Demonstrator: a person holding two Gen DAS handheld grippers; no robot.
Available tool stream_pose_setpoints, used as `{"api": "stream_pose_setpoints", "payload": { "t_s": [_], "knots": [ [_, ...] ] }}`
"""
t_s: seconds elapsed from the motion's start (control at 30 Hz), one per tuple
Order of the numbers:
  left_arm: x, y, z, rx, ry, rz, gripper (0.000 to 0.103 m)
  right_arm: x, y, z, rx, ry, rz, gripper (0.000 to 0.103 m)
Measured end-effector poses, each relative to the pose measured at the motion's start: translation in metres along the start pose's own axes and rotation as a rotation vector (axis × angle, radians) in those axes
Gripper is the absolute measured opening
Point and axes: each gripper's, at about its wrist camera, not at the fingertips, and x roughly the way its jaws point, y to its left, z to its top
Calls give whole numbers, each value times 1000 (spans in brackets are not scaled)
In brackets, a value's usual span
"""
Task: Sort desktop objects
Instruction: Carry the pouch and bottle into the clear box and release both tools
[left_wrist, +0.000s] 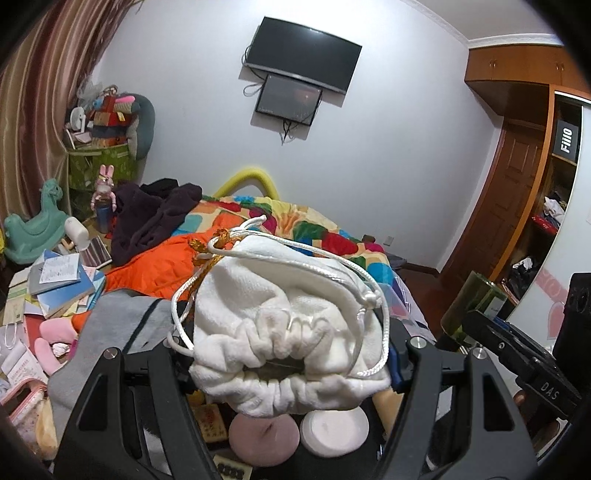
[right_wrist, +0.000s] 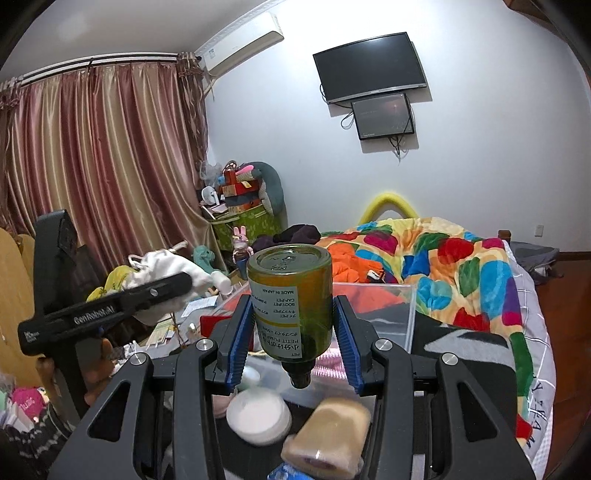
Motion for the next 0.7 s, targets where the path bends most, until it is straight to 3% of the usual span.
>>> {"api": "stream_pose_setpoints", "payload": {
  "t_s": [0.7],
  "knots": [
    [94, -5, -21, 58, 210, -3, 71, 75, -15, -7, 34, 145, -8, 39]
  ]
}}
